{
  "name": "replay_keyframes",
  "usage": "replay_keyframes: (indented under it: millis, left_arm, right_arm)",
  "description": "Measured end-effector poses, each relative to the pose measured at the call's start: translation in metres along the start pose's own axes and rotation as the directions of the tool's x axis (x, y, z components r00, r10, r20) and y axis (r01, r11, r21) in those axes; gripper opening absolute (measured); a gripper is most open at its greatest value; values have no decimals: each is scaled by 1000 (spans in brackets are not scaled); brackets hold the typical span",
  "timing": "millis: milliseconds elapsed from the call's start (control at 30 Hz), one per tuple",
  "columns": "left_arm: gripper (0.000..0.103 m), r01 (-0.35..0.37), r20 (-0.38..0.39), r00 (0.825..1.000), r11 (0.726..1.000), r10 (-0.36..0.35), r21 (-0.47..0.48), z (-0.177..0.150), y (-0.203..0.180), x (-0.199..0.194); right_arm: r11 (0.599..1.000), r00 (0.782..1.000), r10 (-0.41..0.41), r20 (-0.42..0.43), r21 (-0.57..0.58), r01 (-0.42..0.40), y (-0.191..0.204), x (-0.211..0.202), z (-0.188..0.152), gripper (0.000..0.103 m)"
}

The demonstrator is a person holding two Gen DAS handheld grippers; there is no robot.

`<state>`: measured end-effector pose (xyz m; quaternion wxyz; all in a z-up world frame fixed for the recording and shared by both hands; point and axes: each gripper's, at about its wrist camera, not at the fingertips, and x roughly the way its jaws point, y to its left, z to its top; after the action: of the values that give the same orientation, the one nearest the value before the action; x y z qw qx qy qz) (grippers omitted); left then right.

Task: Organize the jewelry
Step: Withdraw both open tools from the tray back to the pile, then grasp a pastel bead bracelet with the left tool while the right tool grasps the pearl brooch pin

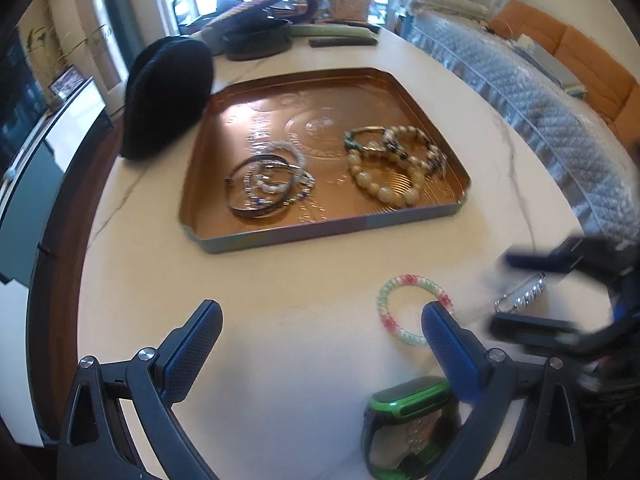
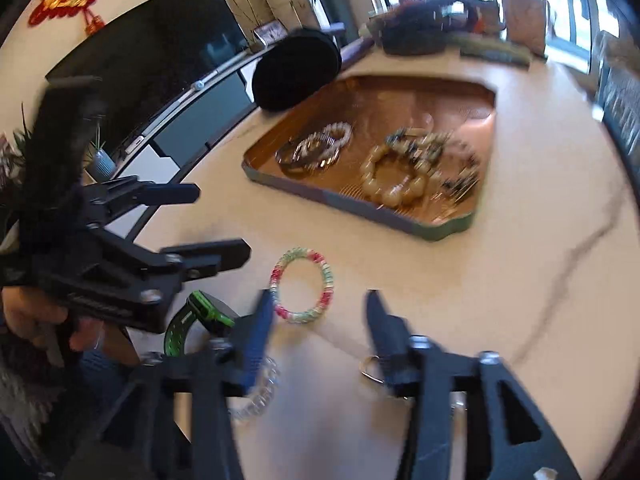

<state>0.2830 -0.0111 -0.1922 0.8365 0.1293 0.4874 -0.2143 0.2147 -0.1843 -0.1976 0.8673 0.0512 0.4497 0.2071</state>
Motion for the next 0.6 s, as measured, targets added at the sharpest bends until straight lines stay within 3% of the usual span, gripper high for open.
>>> replay_keyframes:
  millis: [67, 133, 267, 367, 467, 500, 533, 600]
  left_arm:
    - [99, -2, -5, 1000, 999, 2, 39, 0, -9, 4]
    - [99, 0, -11, 1000, 997, 1, 75, -1, -18, 8]
    - [95, 9, -45, 999, 996, -5, 92, -1, -27, 19]
    - [74, 49, -82, 996, 995, -42, 86, -2, -25, 28]
    - [57, 56, -86, 995, 997, -50, 59, 0, -18, 35]
    - [45, 56, -79, 996, 997, -52, 56, 1, -17, 34]
    - [36, 55, -74, 996, 997, -51, 46, 1, -15, 34]
    - [22, 39, -70, 997, 999, -37, 31, 4, -13, 35]
  right_arm:
    - [997, 997, -62, 38, -49, 64, 0, -19, -3, 63]
    - [996, 996, -73, 46, -45, 75, -8, -28, -9, 64]
    - [994, 995, -98, -9, -54, 97, -20, -21, -25, 64]
    - [985, 988, -145, -48, -97, 140, -22, -8, -32, 62]
    - [972, 979, -192, -63, -149, 181, -21, -6, -40, 37]
    - [962, 974, -220, -61, -180, 206, -19, -4, -39, 21]
    - [960, 973, -224, -61, -189, 209, -19, -2, -36, 12]
    - [968, 977, -206, -57, -158, 194, -23, 0, -32, 10]
